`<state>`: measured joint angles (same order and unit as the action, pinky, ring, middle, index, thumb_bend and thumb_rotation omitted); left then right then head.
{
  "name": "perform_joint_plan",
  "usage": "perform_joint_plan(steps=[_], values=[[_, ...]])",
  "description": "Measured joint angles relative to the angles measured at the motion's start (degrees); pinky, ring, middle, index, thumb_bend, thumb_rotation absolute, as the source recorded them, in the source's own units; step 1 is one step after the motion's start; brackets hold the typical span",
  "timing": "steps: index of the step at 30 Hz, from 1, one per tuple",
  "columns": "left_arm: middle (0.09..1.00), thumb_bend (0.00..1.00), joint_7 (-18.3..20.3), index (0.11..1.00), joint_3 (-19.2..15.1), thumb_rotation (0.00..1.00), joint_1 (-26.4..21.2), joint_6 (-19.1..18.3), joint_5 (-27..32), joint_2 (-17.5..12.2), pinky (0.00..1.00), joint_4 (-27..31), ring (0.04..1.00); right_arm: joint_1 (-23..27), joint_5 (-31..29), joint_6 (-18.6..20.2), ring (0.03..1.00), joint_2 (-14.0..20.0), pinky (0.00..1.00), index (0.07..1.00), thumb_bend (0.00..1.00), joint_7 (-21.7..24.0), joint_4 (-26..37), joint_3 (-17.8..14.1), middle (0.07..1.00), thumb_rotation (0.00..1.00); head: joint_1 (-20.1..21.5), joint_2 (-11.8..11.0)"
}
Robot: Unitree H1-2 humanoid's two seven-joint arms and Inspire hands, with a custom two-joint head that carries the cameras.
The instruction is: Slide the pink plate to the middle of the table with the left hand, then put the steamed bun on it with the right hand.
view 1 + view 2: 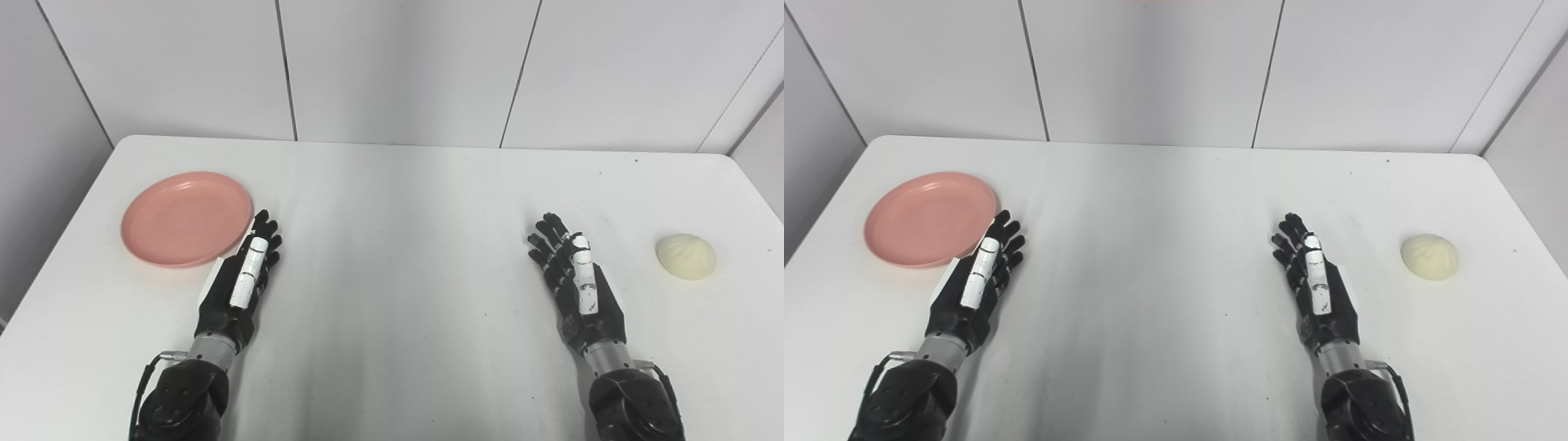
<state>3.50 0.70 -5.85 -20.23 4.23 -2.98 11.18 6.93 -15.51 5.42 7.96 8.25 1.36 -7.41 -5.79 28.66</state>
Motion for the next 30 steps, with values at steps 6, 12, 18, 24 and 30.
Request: perform_joint_plan(steps=[6,12,18,24,30], values=[[1.000,0.60,-1.53,1.000,1.25,0.96,-0.25,3.38,-2.51,1.57,1.00,-2.35,0.963,1.24,-1.20,-3.55,0.921,0.81,0.97,0.927,0.84,1.97,-3.51,-0.90,0.935,0.94,-2.46,-3.51],[1.000,0.54,-1.92,1.000,1.99,0.99,-0.58,7.25,-4.33,1.87,1.00,-5.26,0.961,3.08,-2.13,-5.25,0.931,1.57,0.98,0.935,0.82,2.57,-7.00,-1.71,0.944,0.94,-3.87,-6.07],[1.000,0.57,-2.39,1.000,2.43,0.98,-1.20,11.62,-5.27,2.09,1.00,-8.96,0.959,4.36,-2.38,-6.70,0.929,2.06,0.98,0.937,0.82,3.74,-9.54,-2.16,0.946,0.94,-4.84,-9.06],[1.000,0.60,-3.03,1.000,2.36,0.95,-2.04,14.50,-5.47,2.79,1.00,-11.80,0.966,5.67,-2.36,-8.57,0.929,2.44,0.98,0.935,0.80,4.45,-11.90,-2.46,0.946,0.96,-4.93,-10.64],[1.000,0.59,-3.05,1.000,2.33,0.95,-2.30,15.32,-5.59,2.81,1.00,-12.36,0.959,5.72,-2.35,-8.59,0.923,2.47,0.97,0.930,0.80,4.46,-12.12,-2.43,0.939,0.96,-5.37,-10.38]])
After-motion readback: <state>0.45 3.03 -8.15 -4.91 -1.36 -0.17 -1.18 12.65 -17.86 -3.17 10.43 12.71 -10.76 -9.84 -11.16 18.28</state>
